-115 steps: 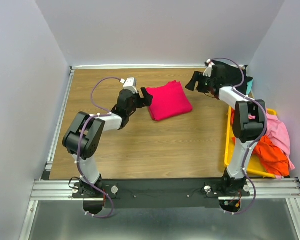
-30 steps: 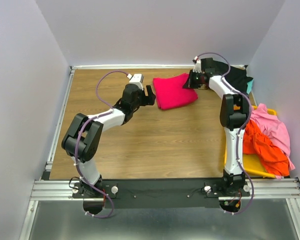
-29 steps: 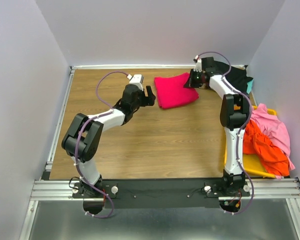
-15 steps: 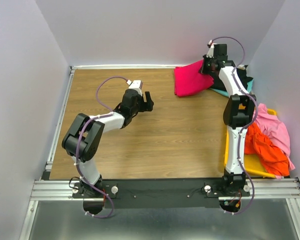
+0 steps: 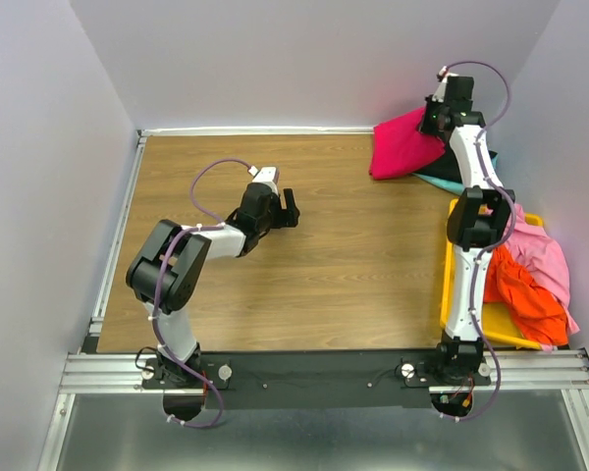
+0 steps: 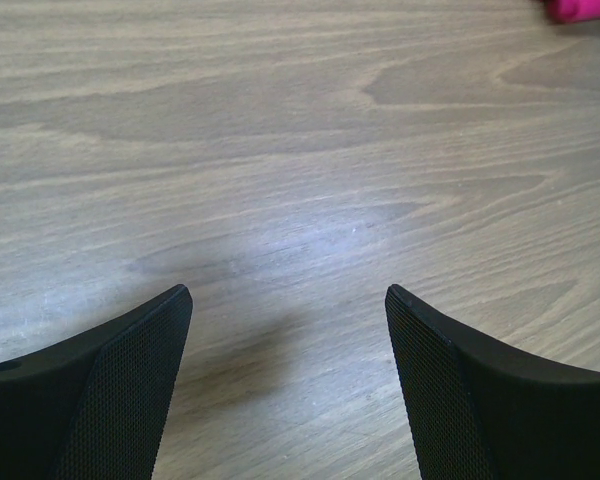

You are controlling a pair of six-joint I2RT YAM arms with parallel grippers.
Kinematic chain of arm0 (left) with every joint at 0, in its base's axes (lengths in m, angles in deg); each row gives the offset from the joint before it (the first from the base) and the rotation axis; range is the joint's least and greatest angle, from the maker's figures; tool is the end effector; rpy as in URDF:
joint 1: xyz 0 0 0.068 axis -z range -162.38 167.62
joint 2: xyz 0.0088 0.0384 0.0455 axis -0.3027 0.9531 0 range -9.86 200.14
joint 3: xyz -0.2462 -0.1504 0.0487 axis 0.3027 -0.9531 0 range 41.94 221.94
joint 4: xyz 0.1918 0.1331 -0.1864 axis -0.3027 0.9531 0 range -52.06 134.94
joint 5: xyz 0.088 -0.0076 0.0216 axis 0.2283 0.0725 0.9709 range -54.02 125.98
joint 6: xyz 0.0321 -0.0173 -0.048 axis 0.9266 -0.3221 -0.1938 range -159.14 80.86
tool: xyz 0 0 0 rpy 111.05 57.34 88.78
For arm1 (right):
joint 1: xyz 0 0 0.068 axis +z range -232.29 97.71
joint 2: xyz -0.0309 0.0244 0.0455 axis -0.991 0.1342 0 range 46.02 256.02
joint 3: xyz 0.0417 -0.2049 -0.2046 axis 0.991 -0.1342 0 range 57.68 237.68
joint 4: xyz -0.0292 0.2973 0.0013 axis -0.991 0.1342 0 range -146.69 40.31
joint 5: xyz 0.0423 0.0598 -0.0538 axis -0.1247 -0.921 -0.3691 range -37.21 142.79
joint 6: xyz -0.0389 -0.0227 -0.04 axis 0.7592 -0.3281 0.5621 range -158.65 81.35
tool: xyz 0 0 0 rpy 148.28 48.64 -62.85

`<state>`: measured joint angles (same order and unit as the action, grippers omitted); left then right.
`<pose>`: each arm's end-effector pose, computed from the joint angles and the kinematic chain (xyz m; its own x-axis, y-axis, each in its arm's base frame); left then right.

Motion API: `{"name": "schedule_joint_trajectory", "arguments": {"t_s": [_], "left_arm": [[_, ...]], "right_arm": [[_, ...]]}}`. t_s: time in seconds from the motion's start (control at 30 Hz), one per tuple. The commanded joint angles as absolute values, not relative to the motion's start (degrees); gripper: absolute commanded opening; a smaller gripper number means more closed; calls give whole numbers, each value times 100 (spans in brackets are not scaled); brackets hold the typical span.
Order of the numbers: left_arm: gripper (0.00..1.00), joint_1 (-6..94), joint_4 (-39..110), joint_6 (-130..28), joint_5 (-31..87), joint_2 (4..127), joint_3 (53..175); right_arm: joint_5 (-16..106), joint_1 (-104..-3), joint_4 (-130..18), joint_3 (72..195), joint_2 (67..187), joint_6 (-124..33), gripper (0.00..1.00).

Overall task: Fold and stack the t-shirts
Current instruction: Neatly place the folded tshirt to the corner

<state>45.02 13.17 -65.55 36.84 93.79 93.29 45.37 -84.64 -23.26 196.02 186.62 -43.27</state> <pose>0.3677 -0.1898 0.1467 -0.5669 -0.2071 -0.7973 0.2191 0.8951 -0.3883 0.6220 -0.0198 0.2738 -0.5860 0.1040 -0.8036 -0.0169 0.9900 0.1404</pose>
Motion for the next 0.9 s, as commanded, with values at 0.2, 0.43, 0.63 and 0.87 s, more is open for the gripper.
{"name": "schedule_joint_trajectory", "arguments": {"t_s": [0.2, 0.43, 0.63, 0.87], "left_arm": [[86, 4495, 1087, -6621, 3747, 9560, 9221], [86, 4495, 1026, -6638, 3677, 9649, 9195], [86, 4495, 982, -6647, 3668, 9657, 9142], [86, 4486, 964, -6665, 3633, 9701, 9107]], "right_arm": [[4716, -8870, -2329, 20261, 18630, -4585, 1], [4637, -9177, -2346, 20243, 18498, -4867, 0], [4576, -9389, -2487, 20217, 18410, -5113, 1], [4566, -9547, -2575, 20120, 18340, -5139, 1]]}}
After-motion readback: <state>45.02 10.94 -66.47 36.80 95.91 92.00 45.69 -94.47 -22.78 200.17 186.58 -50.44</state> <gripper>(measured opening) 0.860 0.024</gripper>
